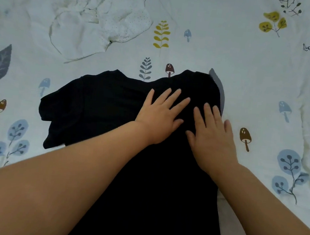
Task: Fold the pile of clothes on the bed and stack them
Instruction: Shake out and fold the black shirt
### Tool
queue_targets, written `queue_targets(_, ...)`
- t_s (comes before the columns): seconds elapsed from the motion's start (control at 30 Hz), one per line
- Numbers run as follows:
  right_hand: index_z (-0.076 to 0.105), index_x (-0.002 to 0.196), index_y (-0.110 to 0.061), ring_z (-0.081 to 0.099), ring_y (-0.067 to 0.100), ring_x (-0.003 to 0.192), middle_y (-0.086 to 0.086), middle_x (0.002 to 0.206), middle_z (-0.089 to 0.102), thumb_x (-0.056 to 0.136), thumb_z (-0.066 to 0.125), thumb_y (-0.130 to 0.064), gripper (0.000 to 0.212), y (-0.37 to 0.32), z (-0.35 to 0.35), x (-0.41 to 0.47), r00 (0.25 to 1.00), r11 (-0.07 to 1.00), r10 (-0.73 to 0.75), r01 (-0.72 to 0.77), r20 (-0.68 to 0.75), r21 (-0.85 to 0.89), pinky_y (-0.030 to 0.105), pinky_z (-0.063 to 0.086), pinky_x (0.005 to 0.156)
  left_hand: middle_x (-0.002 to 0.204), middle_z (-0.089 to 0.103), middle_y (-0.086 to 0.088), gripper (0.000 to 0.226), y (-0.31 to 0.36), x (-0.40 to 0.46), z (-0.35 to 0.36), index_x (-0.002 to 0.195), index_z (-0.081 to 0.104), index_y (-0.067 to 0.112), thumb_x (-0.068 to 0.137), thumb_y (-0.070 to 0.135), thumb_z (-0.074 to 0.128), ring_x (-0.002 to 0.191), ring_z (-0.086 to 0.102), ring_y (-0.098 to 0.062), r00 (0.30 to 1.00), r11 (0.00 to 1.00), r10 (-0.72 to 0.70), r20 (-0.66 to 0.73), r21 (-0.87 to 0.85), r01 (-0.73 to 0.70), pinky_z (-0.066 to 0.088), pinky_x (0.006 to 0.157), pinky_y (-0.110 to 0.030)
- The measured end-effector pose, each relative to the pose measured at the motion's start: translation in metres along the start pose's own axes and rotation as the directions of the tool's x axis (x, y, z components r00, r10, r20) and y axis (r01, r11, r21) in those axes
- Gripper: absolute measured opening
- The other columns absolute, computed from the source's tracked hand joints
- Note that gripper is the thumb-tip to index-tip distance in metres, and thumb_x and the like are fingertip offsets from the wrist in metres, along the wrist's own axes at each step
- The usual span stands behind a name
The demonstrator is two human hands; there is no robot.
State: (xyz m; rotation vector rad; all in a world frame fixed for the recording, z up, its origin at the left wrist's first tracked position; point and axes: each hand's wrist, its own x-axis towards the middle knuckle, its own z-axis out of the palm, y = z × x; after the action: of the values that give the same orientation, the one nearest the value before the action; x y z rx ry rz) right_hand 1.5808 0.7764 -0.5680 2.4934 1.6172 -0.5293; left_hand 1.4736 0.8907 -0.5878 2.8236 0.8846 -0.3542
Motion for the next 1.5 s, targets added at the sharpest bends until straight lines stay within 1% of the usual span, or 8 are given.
queue_targets(0.33, 0.055, 0.120, -0.015, 0.050, 0.021, 0.103, 0.005, 0.110, 0.058, 0.096, 0.043, -0.027, 0.030, -0.072, -0.055, 0.002, 0.977, 0.970, -0.150, 0.175, -0.150, 0.169, 0.034, 0.045, 0.086, 0.134, 0.044, -0.010, 0.042, -0.077, -0.087, -0.045, 0.122, 0.055, 0.008, 0.080, 0.011, 0.057, 0.120, 0.043, -0.026, 0.812, 0.871, -0.430, -0.394, -0.418, 0.258, 0.030, 0.099, -0.036)
queue_targets(0.53, 0.056, 0.119, -0.018, 0.052, 0.017, 0.101, 0.001, 0.109, 0.059, 0.096, 0.042, -0.022, 0.026, -0.128, -0.051, 0.011, 0.952, 0.924, -0.304, 0.305, -0.039, 0.233, 0.029, 0.046, 0.085, 0.137, 0.036, -0.015, 0.059, -0.155, -0.130, -0.044, 0.132, 0.041, 0.006, 0.076, 0.018, 0.058, 0.123, 0.038, -0.035, 0.535, 0.496, -0.844, -0.047, -0.451, 0.742, 0.034, 0.098, -0.043)
queue_targets(0.73, 0.059, 0.110, -0.015, 0.056, 0.019, 0.094, 0.002, 0.102, 0.061, 0.095, 0.043, -0.015, 0.022, -0.161, -0.049, 0.022, 0.950, 0.922, -0.313, 0.298, 0.023, 0.248, 0.032, 0.050, 0.081, 0.091, 0.064, -0.015, 0.014, -0.189, -0.146, -0.036, 0.074, 0.056, 0.006, 0.084, 0.013, 0.062, 0.088, 0.059, -0.027, 0.765, 0.513, -0.641, 0.061, -0.707, 0.487, 0.040, 0.076, -0.029)
queue_targets(0.93, 0.065, 0.103, -0.018, 0.058, 0.015, 0.090, -0.005, 0.094, 0.061, 0.093, 0.046, -0.014, 0.021, -0.162, -0.053, 0.029, 0.973, 0.891, -0.233, 0.217, -0.009, 0.400, 0.027, 0.047, 0.078, 0.059, 0.045, 0.001, 0.032, -0.171, -0.139, -0.053, 0.063, 0.035, 0.021, 0.086, 0.018, 0.058, 0.052, 0.037, -0.012, 0.643, 0.499, -0.746, -0.174, -0.786, 0.366, 0.031, 0.049, -0.019)
queue_targets(1.03, 0.065, 0.082, -0.018, 0.059, 0.013, 0.077, -0.006, 0.081, 0.063, 0.090, 0.049, -0.010, 0.020, -0.156, -0.059, 0.036, 0.996, 0.786, -0.092, 0.061, 0.019, 0.616, 0.026, 0.048, 0.072, 0.071, 0.052, -0.006, 0.025, -0.141, -0.128, -0.067, 0.069, 0.042, 0.020, 0.087, 0.022, 0.059, 0.058, 0.047, -0.017, 0.617, 0.292, -0.784, -0.058, -0.913, 0.285, 0.038, 0.055, -0.026)
queue_targets(1.17, 0.065, 0.074, -0.013, 0.056, 0.015, 0.067, 0.005, 0.075, 0.064, 0.089, 0.052, -0.010, 0.021, -0.142, -0.065, 0.040, 0.991, 0.558, 0.068, -0.136, 0.118, 0.819, 0.024, 0.046, 0.061, 0.070, 0.065, -0.002, 0.016, -0.097, -0.125, -0.080, 0.086, 0.056, 0.021, 0.096, 0.032, 0.047, 0.041, 0.058, -0.014, 0.910, -0.008, -0.381, 0.162, -0.985, 0.172, 0.044, 0.037, -0.020)
queue_targets(1.4, 0.063, 0.096, -0.009, 0.054, 0.019, 0.078, 0.005, 0.089, 0.064, 0.090, 0.050, -0.023, 0.020, -0.134, -0.053, 0.044, 0.995, 0.860, 0.084, -0.049, -0.046, 0.508, 0.031, 0.041, 0.067, 0.074, 0.059, -0.002, 0.019, -0.102, -0.135, -0.037, 0.083, 0.056, 0.010, 0.093, 0.023, 0.045, 0.069, 0.054, -0.019, 0.685, 0.491, -0.719, -0.118, -0.784, 0.380, 0.042, 0.062, -0.031)
queue_targets(1.5, 0.046, 0.127, -0.013, 0.053, 0.023, 0.099, 0.006, 0.109, 0.056, 0.090, 0.055, -0.032, 0.042, -0.152, -0.044, 0.045, 0.999, 0.896, -0.028, 0.039, -0.032, 0.443, 0.031, 0.039, 0.078, 0.108, 0.050, -0.004, 0.031, -0.100, -0.139, -0.019, 0.115, 0.049, 0.017, 0.089, 0.033, 0.054, 0.098, 0.051, -0.023, 0.740, 0.544, -0.673, -0.012, -0.686, 0.483, 0.041, 0.079, -0.031)
